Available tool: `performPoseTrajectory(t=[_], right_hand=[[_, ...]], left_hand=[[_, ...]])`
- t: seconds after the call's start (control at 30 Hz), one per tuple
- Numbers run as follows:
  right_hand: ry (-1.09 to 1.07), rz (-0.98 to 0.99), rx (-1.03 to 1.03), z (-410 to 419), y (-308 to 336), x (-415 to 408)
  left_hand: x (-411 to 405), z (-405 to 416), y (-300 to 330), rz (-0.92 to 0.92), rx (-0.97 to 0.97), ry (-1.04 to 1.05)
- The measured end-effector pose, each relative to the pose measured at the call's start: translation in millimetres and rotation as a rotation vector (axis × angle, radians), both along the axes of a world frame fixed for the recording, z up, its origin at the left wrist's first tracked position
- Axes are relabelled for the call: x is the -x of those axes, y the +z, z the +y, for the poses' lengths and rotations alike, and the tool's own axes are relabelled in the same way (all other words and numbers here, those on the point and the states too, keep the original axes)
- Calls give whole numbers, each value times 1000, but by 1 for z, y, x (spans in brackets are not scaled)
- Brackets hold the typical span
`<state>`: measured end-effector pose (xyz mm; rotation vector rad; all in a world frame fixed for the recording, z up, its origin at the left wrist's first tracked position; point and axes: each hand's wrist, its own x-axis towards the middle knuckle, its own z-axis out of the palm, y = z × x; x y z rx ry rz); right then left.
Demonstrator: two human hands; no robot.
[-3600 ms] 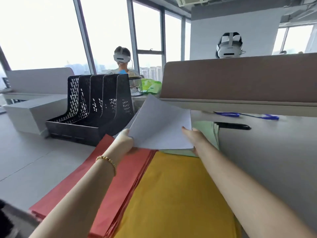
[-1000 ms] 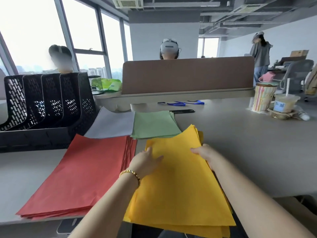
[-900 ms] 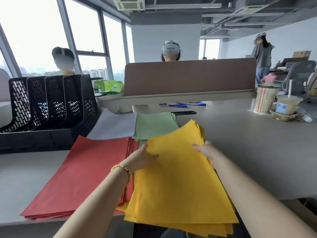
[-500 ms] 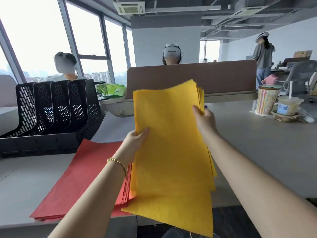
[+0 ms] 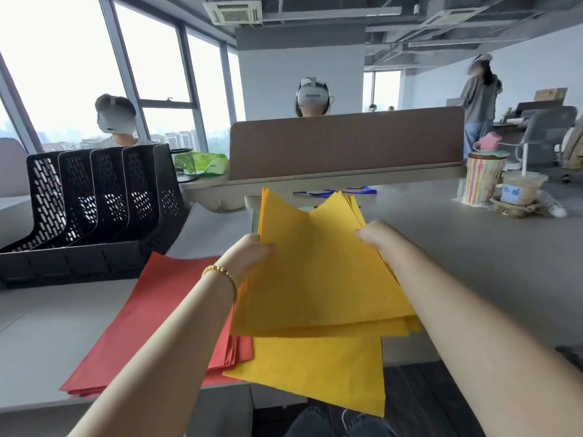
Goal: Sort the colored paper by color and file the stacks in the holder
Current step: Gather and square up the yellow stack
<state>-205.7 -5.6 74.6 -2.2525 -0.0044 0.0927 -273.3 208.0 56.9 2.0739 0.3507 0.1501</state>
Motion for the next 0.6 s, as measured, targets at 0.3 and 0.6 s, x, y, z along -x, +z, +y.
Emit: performPoseTrajectory(t=[0.3, 0.6], right_hand=[[-28, 231, -105, -6, -53, 12], [-129, 233, -135, -17, -73, 7]], left_hand=[[-11, -20, -49, 405, -669, -134], [-10, -15, -54, 298, -272, -106]])
